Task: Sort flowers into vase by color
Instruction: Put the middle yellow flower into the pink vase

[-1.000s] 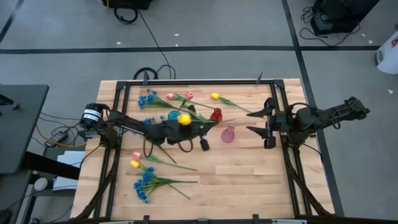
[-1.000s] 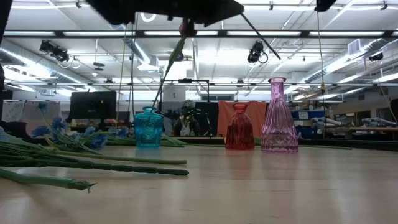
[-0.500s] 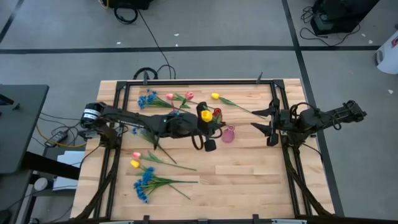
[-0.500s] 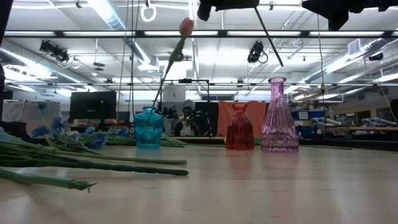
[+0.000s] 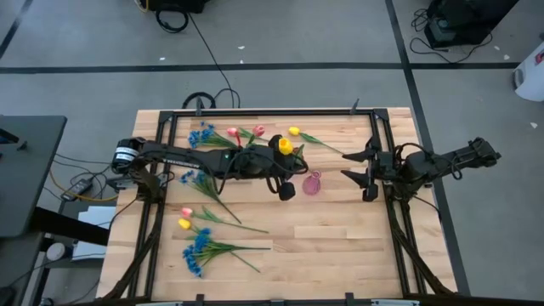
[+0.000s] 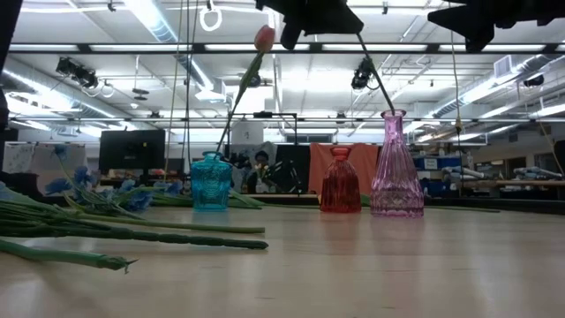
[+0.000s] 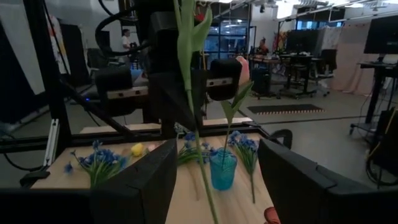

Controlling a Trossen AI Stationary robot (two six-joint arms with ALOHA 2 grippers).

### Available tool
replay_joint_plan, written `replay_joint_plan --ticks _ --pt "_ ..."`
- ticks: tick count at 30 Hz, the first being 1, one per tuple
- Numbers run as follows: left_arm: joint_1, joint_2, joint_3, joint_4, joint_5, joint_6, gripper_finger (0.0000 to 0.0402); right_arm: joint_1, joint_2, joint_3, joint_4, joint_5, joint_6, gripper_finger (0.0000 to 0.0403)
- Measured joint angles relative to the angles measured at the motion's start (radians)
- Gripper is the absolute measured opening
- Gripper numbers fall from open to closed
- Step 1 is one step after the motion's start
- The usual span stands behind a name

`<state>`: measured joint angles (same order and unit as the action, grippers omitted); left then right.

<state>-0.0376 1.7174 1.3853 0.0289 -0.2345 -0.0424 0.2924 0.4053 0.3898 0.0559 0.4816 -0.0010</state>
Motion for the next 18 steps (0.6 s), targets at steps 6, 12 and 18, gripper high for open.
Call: replay_joint_plan --ticks 6,12,18 --pt "0.012 0.044 -0.002 0.001 0.068 -0.046 0.0012 0.0 0.001 -0.014 0.035 0.0 0.0 0.0235" --pt "0.024 0.049 -0.001 0.004 0.07 -0.049 0.0012 0.0 0.002 -0.014 0.038 0.0 0.0 0.0235" --pt "0.031 0.049 -0.001 0.003 0.074 -0.047 0.0012 0.0 0.002 -0.014 0.039 -0.001 0.0 0.0235"
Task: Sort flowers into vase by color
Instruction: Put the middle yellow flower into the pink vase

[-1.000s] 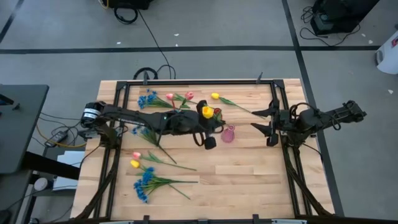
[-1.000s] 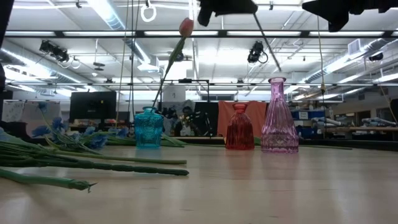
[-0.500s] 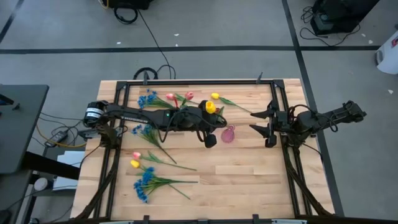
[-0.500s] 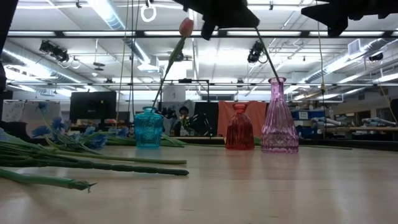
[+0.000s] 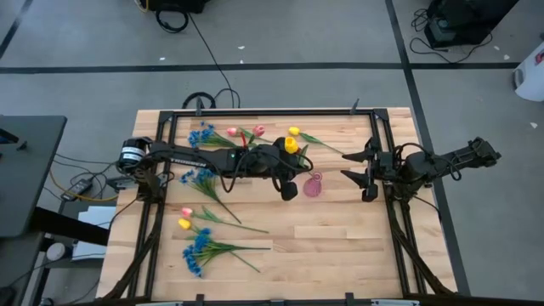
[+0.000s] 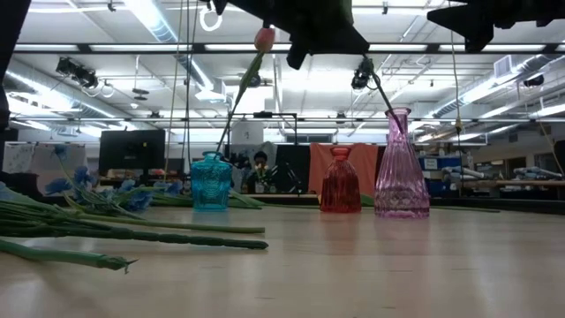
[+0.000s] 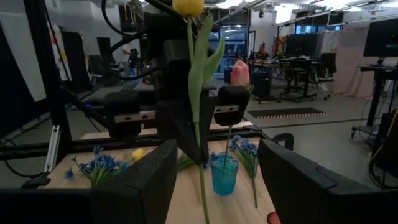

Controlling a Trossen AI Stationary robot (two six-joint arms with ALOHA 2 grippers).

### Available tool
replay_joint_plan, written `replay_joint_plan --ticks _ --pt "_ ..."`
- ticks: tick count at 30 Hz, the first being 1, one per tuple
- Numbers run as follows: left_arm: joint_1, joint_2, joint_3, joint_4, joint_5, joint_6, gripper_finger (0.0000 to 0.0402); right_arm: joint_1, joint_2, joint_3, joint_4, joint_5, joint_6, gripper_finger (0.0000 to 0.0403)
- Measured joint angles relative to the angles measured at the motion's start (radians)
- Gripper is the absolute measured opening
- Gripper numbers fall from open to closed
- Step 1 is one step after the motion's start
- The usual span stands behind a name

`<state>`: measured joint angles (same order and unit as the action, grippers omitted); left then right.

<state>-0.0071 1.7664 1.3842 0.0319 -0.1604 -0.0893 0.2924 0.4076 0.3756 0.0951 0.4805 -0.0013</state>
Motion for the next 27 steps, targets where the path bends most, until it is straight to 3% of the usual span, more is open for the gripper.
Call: replay_joint_plan --ticks 12,22,27 --pt "-0.001 -0.005 0.052 -0.078 0.017 0.027 0.0013 0.0 0.0 0.0 0.0 -0.002 -0.001 0.0235" --pt "0.005 0.039 0.053 -0.038 0.023 0.024 0.0013 0.0 0.011 0.001 0.028 -0.002 -0.001 0.0235" --pt "0.021 0.082 0.125 -0.087 0.062 0.003 0.0013 0.0 0.032 0.002 0.051 -0.002 -0.006 0.0235"
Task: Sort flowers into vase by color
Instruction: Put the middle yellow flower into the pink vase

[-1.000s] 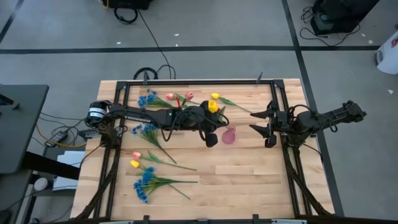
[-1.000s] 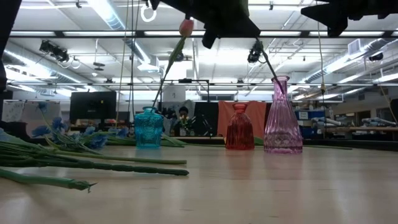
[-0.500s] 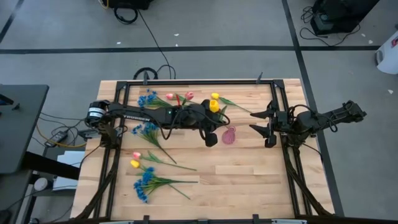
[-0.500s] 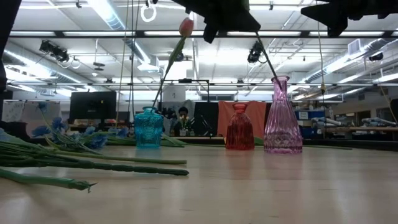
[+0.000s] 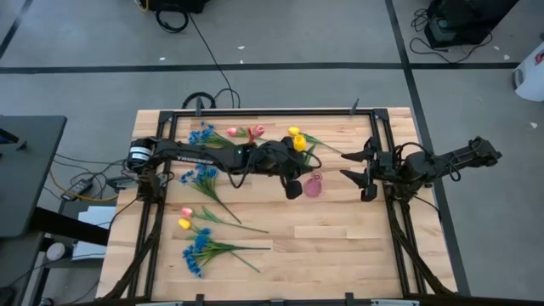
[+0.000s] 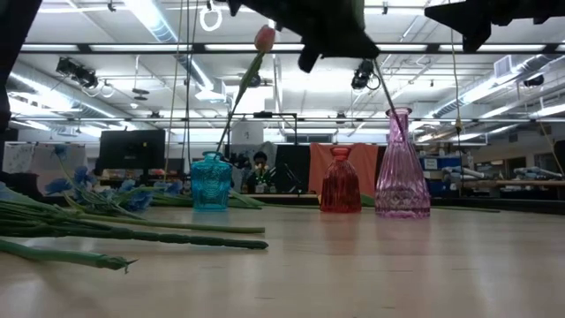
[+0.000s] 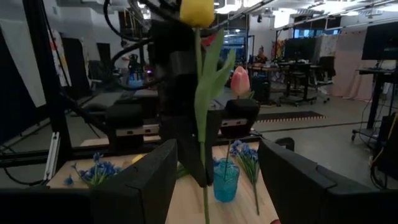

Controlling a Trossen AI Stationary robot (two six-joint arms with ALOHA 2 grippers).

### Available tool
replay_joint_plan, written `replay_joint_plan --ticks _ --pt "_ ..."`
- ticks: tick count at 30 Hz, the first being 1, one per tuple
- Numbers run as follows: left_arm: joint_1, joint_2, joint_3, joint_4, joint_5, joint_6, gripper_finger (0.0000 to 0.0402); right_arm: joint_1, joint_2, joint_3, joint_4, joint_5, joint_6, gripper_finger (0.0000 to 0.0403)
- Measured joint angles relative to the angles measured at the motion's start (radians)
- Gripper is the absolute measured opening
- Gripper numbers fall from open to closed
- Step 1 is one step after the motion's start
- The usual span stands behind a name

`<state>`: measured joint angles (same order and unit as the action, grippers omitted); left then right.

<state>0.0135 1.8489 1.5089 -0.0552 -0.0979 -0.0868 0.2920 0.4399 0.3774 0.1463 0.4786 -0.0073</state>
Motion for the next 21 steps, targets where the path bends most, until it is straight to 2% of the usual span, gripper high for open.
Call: replay_joint_plan --ticks 3,9,18,21 --pt "0.001 0.018 0.039 -0.054 0.003 0.007 0.0013 0.0 0.011 -0.001 0.001 0.0 -0.002 0.0235" --pt "0.01 0.072 0.101 -0.053 0.029 0.006 0.0013 0.0 0.012 -0.001 0.015 -0.001 -0.02 0.0235" --pt "0.032 0.112 0.256 -0.259 0.081 0.032 0.0013 0.0 0.014 -0.001 0.013 -0.001 -0.016 0.0235" --pt "0.036 0.122 0.296 -0.267 0.097 0.051 0.0013 0.0 0.018 -0.001 0.01 -0.001 -0.012 0.0235"
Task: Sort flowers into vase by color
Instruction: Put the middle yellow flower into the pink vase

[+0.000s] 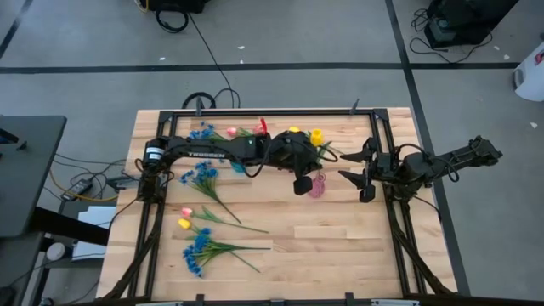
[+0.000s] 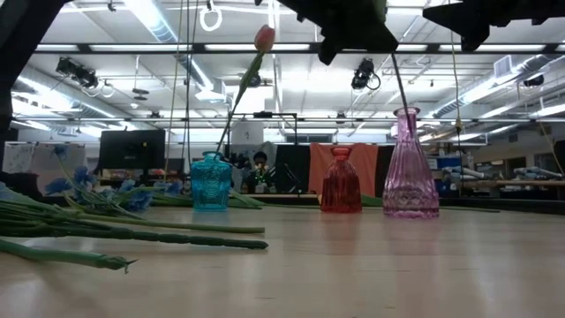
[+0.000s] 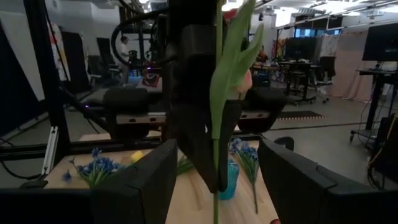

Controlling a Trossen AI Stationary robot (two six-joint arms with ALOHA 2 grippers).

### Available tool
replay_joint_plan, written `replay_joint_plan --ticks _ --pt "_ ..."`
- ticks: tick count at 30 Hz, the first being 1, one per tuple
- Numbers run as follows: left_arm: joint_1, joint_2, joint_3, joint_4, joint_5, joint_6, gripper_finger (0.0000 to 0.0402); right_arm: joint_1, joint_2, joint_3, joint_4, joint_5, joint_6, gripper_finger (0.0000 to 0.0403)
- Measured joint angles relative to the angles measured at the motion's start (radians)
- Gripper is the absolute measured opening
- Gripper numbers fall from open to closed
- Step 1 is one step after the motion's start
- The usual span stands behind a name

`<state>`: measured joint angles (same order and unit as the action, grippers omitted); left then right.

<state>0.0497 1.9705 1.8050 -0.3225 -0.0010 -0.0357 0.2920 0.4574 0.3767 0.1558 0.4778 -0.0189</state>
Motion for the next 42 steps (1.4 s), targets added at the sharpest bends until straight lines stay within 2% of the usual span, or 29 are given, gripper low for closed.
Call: replay_joint_plan --ticks 9,17,26,42 --pt "0.012 0.002 0.009 -0.008 0.027 -0.017 0.0013 0.0 0.03 0.0 -0.017 0.001 0.036 0.0235" --pt "0.011 0.079 0.024 0.0 0.045 -0.025 0.0013 -0.001 0.091 0.0 -0.069 0.008 0.116 0.0235" --pt "0.012 0.112 0.054 -0.011 0.067 -0.023 0.0013 -0.024 0.114 -0.001 -0.257 0.029 0.245 0.0235" --pt "0.0 0.185 0.052 -0.008 0.067 0.055 0.0014 -0.038 0.14 0.0 -0.294 -0.001 0.289 0.0235"
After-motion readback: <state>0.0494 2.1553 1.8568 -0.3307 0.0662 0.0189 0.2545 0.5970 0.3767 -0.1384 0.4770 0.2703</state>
